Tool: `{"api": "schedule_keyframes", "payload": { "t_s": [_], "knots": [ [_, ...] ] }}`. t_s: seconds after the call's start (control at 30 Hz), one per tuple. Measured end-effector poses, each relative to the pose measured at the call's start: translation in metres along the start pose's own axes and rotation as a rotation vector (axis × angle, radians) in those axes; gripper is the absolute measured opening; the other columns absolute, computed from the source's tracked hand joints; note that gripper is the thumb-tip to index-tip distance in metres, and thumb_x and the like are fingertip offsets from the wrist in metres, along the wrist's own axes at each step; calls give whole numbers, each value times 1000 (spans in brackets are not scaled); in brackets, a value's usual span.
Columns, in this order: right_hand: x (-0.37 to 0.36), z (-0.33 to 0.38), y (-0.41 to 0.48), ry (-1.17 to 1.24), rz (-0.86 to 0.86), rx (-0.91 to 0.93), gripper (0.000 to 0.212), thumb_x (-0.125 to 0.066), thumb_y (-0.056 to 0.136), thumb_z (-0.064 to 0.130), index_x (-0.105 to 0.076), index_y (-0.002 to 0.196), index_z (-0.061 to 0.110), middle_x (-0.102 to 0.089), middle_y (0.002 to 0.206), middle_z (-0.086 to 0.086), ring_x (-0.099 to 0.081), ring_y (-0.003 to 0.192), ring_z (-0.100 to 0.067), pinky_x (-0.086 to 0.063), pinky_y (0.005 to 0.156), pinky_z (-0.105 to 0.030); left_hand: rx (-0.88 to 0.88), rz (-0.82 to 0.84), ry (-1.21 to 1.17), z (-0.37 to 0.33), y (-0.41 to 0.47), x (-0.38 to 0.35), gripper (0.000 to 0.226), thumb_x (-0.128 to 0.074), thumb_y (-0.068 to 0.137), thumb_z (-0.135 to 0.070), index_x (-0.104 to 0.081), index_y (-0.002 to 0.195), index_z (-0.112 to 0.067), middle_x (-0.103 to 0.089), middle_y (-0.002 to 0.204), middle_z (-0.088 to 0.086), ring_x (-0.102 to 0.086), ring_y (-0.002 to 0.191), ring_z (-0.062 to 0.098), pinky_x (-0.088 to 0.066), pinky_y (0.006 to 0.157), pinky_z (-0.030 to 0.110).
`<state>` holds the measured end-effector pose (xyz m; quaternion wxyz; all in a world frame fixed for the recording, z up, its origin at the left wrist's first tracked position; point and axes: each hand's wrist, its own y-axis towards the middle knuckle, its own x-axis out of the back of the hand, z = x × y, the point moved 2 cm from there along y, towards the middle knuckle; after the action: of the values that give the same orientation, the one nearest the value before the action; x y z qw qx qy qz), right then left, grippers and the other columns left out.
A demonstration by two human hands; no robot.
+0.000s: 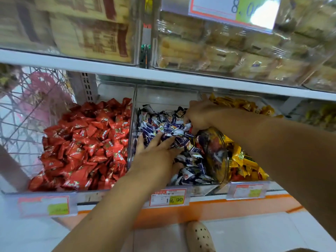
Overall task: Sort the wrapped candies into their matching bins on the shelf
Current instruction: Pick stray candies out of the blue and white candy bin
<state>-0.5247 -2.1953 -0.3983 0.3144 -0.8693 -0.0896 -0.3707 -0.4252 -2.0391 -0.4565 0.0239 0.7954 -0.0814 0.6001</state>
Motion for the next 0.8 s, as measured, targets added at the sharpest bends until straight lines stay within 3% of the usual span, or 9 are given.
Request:
{"api": "schedule_keyframes", "payload": {
  "t_s": [0.1, 0.17, 0.27, 0.37, 0.47, 0.53, 0.63, 0.7, 0.8],
  "knots": [
    [-1, -5, -19, 197, -108, 49, 55, -60, 91, 39, -42, 142, 27, -45, 133, -2, -31, 133, -25, -5, 115, -48, 25, -35, -117, 0, -1, 6, 56, -42, 92, -60, -30, 144, -42, -10, 159, -14, 11, 146, 14, 14, 112, 56],
    [-6, -11, -28, 452, -173, 83, 51, -65, 88, 32, -47, 137, 28, -52, 112, 5, -44, 124, -24, -25, 107, -39, 39, -103, -180, -1, -1, 10, 61, -45, 91, -59, -28, 146, -38, -16, 158, -12, 6, 147, 12, 11, 115, 49],
    [-10, -17, -45, 813, -205, 113, 52, -70, 85, 27, -47, 132, 32, -62, 99, 7, -58, 103, -18, -45, 84, -33, 39, -257, -291, -2, -2, 14, 63, -53, 92, -46, -28, 148, -30, -27, 155, -4, -7, 146, 12, -5, 120, 37],
    [-9, -14, -62, 1012, -258, 163, 29, -71, 85, 28, -53, 107, 32, -67, 105, 0, -62, 98, -19, -48, 84, -36, 63, -333, -415, -3, -4, 17, 63, -59, 92, -36, -31, 148, -25, -36, 151, 4, -28, 141, 16, -23, 113, 27],
    [-5, -2, -72, 1058, -296, 178, 20, -74, 81, 33, -54, 86, 30, -65, 106, 6, -59, 87, -6, -44, 81, -24, 55, -381, -548, -7, -6, 23, 59, -65, 89, -33, -41, 143, -27, -54, 136, -2, -52, 120, 11, -38, 97, 16],
    [1, 7, -76, 1154, -290, 204, 26, -76, 78, 34, -58, 93, 23, -69, 95, 6, -61, 83, -8, -46, 83, -28, 80, -395, -664, -9, -6, 26, 49, -67, 87, -31, -52, 134, -30, -65, 113, -10, -62, 90, 4, -46, 75, 7],
    [10, 4, -79, 1126, -289, 167, 23, -65, 87, 40, -60, 104, 26, -70, 100, 9, -64, 91, -12, -48, 78, -29, 131, -457, -693, -8, -8, 33, 31, -64, 90, -22, -64, 120, -28, -69, 78, -10, -63, 60, 0, -51, 56, 15],
    [10, -6, -68, 1015, -274, 60, 13, -54, 96, 29, -59, 107, 25, -68, 106, 3, -64, 91, -18, -50, 73, -30, 127, -499, -581, -7, -13, 41, 26, -63, 91, -19, -66, 115, -26, -67, 77, -9, -61, 60, 0, -50, 60, 15],
    [9, -6, -41, 823, -130, -54, 29, -46, 96, 4, -56, 121, 16, -63, 107, -9, -64, 88, -29, -50, 65, -32, 74, -616, -333, -5, -22, 56, 25, -65, 89, -21, -66, 114, -25, -69, 93, -2, -63, 76, 15, -53, 69, 30]
  ]
}}
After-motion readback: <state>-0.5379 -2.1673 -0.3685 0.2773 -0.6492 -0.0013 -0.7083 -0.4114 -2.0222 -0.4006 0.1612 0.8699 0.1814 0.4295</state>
